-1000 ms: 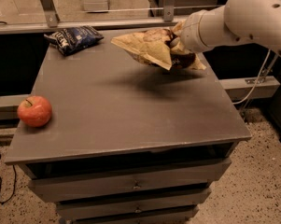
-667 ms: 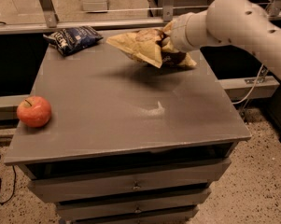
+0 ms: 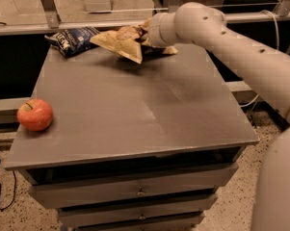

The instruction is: Move brown chip bag near blue chip bag

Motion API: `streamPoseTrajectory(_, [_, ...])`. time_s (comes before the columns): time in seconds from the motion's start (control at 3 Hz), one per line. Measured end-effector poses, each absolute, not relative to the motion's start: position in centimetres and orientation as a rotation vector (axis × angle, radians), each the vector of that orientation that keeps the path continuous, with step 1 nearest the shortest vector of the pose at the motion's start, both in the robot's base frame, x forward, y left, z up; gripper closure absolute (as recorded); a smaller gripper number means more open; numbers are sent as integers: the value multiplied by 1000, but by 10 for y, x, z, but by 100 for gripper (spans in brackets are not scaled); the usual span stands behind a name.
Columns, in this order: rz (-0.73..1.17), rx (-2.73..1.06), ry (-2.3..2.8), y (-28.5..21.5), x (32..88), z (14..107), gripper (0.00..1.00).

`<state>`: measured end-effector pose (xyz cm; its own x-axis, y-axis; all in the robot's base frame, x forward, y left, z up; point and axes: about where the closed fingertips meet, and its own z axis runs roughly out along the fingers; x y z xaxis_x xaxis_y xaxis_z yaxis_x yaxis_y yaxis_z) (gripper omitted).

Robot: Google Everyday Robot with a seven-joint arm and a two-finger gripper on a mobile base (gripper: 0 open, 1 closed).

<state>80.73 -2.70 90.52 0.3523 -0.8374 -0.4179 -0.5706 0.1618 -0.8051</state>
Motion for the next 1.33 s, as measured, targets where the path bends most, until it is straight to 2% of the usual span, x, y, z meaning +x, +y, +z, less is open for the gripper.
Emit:
streamPoseTrajectory(0.33, [-300,-1558,1261,7,832,894,100])
streamPoseTrajectory(0.67, [-286,-1587,1228,32,845,887,75])
streamPoseTrajectory(1.33, [-265,-1609,1193,50,846,888,29])
